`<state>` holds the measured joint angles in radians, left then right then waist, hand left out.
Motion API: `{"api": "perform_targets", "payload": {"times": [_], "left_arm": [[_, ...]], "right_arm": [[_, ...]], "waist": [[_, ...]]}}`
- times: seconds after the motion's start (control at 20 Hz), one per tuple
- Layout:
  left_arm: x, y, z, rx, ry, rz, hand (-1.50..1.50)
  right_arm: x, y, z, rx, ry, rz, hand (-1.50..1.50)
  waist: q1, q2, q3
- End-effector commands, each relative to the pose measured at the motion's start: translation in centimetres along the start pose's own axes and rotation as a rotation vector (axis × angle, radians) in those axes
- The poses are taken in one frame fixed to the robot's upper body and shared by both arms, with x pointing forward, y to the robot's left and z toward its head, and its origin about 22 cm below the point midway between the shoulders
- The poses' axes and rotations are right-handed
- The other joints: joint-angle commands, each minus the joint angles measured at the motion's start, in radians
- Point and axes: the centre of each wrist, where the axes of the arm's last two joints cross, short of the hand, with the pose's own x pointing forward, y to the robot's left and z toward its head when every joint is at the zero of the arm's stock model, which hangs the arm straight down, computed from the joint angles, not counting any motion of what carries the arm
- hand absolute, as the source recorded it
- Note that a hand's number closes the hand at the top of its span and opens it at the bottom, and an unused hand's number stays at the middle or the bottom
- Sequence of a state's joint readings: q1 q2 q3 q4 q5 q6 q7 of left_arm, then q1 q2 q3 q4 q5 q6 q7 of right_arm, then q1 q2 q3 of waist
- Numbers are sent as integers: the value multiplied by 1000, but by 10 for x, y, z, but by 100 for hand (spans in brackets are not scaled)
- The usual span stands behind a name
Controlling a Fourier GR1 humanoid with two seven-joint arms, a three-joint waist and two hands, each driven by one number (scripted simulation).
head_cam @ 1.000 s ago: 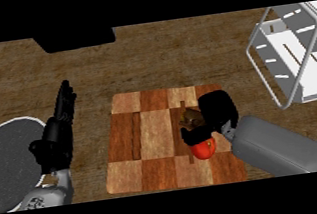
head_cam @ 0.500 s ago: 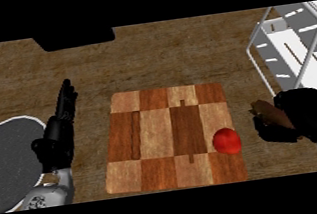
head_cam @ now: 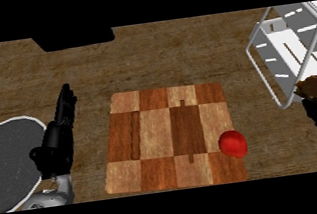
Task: Pick the sweet potato from the cutting board and place it in the tiered basket
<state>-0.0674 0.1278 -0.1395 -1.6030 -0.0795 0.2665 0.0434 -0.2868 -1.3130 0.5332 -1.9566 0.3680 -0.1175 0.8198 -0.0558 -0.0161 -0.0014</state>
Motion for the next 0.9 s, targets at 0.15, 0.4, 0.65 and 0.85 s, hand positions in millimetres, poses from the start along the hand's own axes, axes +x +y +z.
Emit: {"api": "perform_targets", "payload": {"times": [0.15,0.4,0.65,0.85], "left_arm": [[-1,-1,-4,9,-9,0,0],[14,-3,-6,-4,6,24,0],[-3,-13,-4,-40,-17,14,0],[3,-16,-20,-52,-27,9,0]], "right_arm": [[-1,-94,22,-48,30,-37,150],[-23,-116,3,-77,51,-293,150],[-57,-139,-19,-69,87,-390,150],[-71,-134,-28,-89,107,-377,150]], "waist": [[-3,1,1],[13,4,3],[50,16,1],[58,18,1]]}}
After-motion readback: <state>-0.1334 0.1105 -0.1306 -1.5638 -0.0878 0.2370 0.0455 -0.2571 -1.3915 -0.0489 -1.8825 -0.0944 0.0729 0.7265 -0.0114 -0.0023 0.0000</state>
